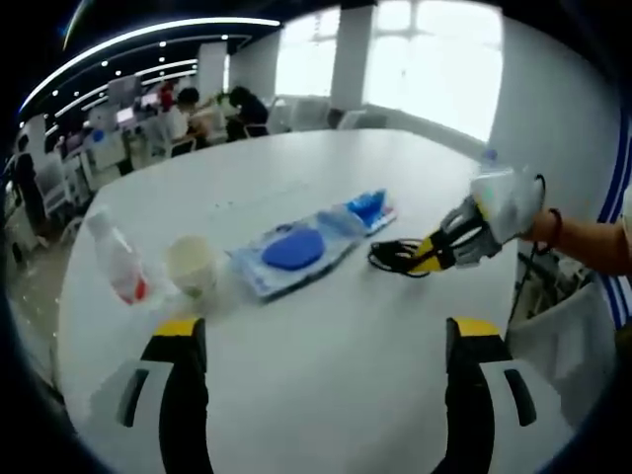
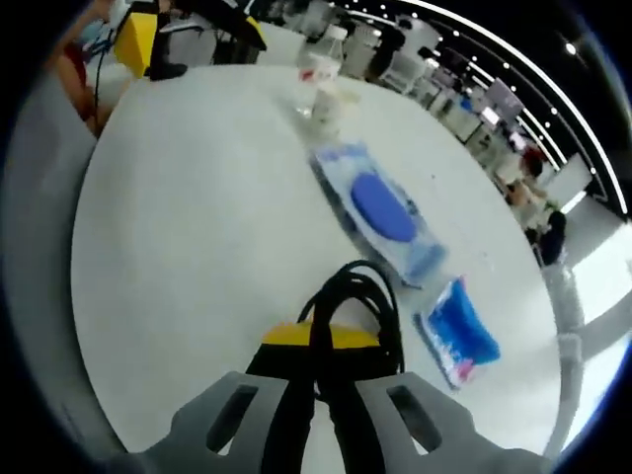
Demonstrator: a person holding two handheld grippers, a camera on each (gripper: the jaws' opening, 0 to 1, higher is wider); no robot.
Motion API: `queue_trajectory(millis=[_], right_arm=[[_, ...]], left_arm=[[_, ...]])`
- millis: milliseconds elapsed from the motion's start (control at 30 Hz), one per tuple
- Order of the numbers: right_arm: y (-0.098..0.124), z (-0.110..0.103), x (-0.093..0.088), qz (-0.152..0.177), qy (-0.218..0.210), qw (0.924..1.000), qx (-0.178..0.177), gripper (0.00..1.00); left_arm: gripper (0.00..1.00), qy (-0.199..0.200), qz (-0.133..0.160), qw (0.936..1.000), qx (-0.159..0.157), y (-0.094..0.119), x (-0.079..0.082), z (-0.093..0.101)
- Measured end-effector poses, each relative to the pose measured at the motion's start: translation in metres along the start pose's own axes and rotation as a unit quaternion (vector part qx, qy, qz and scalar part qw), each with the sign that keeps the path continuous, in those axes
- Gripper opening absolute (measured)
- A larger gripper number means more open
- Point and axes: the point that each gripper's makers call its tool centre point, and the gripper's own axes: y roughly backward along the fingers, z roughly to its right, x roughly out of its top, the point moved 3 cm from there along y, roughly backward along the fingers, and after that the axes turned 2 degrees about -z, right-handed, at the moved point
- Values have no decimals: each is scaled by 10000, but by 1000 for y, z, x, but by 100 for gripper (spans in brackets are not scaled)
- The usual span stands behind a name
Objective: Arrange the tabletop items into an orderly group along one side of the table until the central work area is clear of visible clutter.
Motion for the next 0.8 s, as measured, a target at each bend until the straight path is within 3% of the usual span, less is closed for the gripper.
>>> queue_trajectory(millis=[367, 600, 800], right_arm=[[-13, -5, -11, -243, -186, 9994, 171, 4], [-15, -4, -12, -189, -506, 9982, 277, 5], [-21, -15, -11, -80, -1297, 9896, 622, 10]], left_arm=[[97, -2, -67, 10000, 11, 1, -2, -2], [97, 24, -45, 10000, -21, 0, -2, -1], [98, 2, -130, 9999, 19, 0, -5, -2]])
